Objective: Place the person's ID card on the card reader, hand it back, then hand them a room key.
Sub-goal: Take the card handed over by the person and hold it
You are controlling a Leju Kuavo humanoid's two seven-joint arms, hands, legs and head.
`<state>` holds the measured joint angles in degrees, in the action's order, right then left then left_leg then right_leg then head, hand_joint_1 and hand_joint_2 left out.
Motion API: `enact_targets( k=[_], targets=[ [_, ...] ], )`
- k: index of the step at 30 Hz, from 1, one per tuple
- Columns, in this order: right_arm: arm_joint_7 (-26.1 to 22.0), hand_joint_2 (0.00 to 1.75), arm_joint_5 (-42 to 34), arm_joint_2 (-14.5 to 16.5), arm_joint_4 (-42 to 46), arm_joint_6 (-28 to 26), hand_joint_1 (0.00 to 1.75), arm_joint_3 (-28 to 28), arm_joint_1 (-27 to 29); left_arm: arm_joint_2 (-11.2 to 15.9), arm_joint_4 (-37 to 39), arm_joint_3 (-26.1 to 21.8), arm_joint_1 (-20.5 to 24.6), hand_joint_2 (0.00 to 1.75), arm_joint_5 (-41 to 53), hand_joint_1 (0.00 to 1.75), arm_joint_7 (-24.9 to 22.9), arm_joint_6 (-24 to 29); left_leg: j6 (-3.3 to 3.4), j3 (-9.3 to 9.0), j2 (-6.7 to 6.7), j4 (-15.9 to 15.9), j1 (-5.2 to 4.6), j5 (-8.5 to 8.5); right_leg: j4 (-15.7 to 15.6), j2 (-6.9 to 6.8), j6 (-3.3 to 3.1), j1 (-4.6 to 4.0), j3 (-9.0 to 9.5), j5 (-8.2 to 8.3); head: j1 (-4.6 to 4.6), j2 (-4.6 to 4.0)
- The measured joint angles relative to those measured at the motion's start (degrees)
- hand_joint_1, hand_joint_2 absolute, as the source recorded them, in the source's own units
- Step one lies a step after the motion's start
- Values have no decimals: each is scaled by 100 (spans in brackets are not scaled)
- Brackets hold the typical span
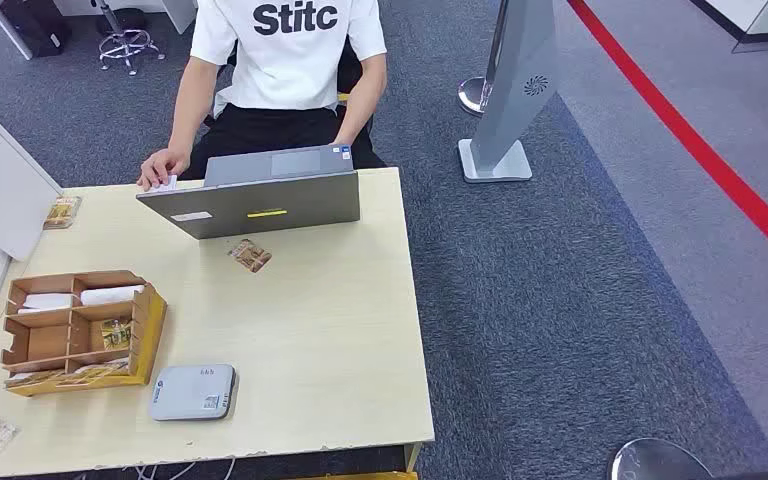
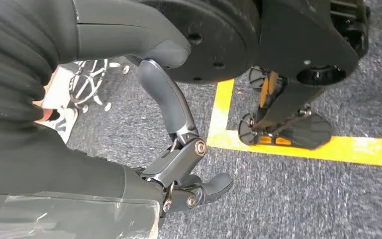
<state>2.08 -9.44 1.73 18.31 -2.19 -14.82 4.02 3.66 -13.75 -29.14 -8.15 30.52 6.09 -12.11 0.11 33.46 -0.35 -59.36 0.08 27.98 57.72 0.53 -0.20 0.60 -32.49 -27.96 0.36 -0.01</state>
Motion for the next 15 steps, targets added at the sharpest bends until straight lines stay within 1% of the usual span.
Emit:
enact_targets(
  k=[2,6,10,11,12,14,15],
  targets=[
    [7,175,-39,8,-24,-11,0,-68,-23,13,48,-123,0,175,130,0,27,-53,0,0,0,0,0,0,0,0,0,0,0,0,0,0],
    [43,175,-212,39,-130,-64,0,-350,-113,57,249,-665,6,175,673,0,137,-263,0,0,0,0,0,0,0,0,0,0,0,0,0,0],
    [94,0,-368,50,-239,-135,0,-639,-207,-28,445,-1257,40,175,1148,0,227,-337,0,0,0,0,-1,0,0,0,0,1,0,0,1,-1],
    [109,0,-404,50,-267,-152,0,-718,-231,-71,493,-1409,55,175,1263,0,245,-332,0,0,0,0,-1,0,0,0,0,1,0,0,1,0],
    [125,0,-441,50,-296,-164,0,-800,-254,-115,543,-1557,73,131,1375,0,260,-324,0,0,0,0,-1,0,0,0,0,1,0,0,1,0],
    [159,0,-493,50,-354,-182,0,-969,-306,-199,649,-1857,115,131,1595,0,288,-297,0,0,0,-1,-1,0,0,0,0,2,0,0,1,0],
    [181,44,-517,50,-384,-188,0,-1060,-333,-243,702,-2009,135,131,1703,0,303,-282,0,0,0,-1,-1,0,-1,0,0,2,1,0,1,0]
  ],
)
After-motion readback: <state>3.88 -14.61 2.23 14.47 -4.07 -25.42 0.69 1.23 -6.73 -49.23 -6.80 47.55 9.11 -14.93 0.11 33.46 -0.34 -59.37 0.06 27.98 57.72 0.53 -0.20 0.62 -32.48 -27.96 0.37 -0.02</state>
